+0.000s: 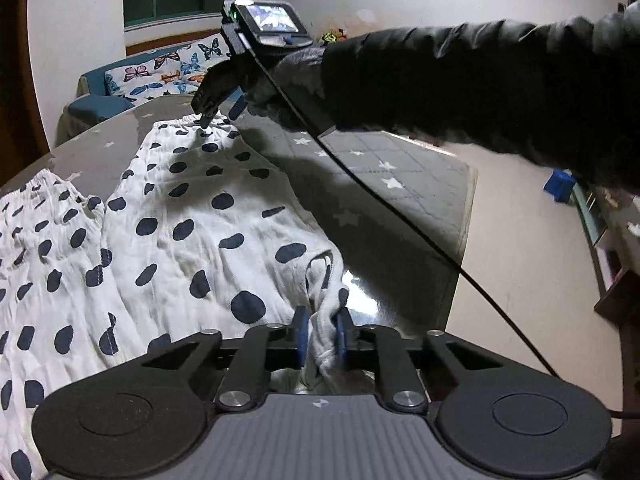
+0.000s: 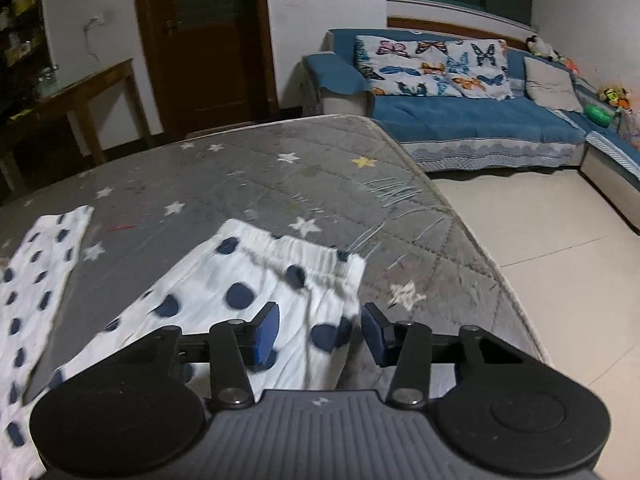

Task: Fold clothes
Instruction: 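Grasp the trouser waistband edge with the right gripper, then lift the waistband with the right gripper and fold it over toward the cuffs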

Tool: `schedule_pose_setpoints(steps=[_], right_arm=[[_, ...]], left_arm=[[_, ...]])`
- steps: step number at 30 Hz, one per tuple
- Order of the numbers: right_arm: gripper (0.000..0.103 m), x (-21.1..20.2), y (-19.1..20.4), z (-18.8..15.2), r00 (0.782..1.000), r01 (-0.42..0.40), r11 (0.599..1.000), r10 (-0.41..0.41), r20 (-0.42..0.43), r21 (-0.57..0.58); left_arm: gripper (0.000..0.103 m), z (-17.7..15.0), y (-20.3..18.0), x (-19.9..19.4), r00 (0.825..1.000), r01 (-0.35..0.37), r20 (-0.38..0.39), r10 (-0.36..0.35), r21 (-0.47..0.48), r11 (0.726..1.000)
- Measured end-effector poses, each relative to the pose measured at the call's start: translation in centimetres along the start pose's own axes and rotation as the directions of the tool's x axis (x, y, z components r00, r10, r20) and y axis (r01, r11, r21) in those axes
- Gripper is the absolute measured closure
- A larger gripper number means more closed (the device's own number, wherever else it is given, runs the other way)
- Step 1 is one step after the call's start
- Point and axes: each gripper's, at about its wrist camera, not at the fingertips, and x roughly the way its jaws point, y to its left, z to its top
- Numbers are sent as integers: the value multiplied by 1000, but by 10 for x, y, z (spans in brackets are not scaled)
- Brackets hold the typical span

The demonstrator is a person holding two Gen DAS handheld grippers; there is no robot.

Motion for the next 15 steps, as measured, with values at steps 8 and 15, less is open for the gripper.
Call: schedule_pose_setpoints(steps=[8, 15], right_arm=[[94, 12, -1, 6, 999, 43, 999, -43, 7, 25], [99, 2, 10, 20, 998, 57, 998, -57, 25, 7]], left_arm=[[92, 3, 16, -16, 998, 34, 60, -29, -73, 997], [92, 1, 36, -43, 991, 29, 132, -8, -161, 987]])
